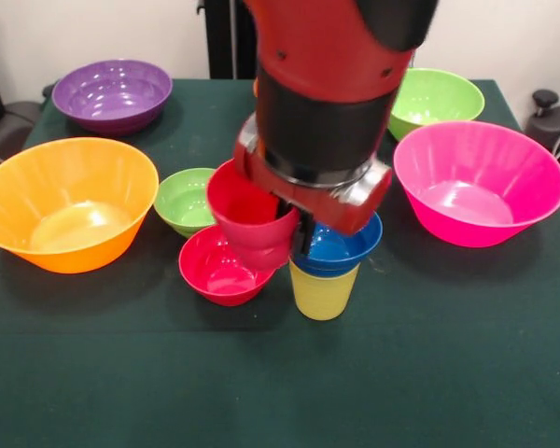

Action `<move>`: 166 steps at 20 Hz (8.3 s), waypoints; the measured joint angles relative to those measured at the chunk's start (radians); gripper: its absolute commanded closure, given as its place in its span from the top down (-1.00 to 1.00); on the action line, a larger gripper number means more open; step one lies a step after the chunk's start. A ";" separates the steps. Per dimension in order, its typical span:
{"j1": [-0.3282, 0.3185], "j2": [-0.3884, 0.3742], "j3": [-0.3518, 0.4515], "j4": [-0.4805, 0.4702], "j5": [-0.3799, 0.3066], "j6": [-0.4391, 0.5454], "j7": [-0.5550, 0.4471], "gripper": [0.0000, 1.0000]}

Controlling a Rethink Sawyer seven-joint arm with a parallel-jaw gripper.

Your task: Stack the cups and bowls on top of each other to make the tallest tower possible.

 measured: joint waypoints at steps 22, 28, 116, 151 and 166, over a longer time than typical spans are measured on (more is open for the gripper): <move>0.154 -0.167 -0.162 0.242 0.127 -0.170 0.169 -1.00; 0.179 -0.160 -0.183 0.288 0.146 -0.256 0.194 -1.00; 0.199 -0.165 -0.298 0.605 0.227 -0.647 0.196 -1.00; 0.200 -0.165 -0.313 0.642 0.231 -0.716 0.196 -1.00; 0.200 -0.166 -0.316 0.668 0.238 -0.774 0.196 -1.00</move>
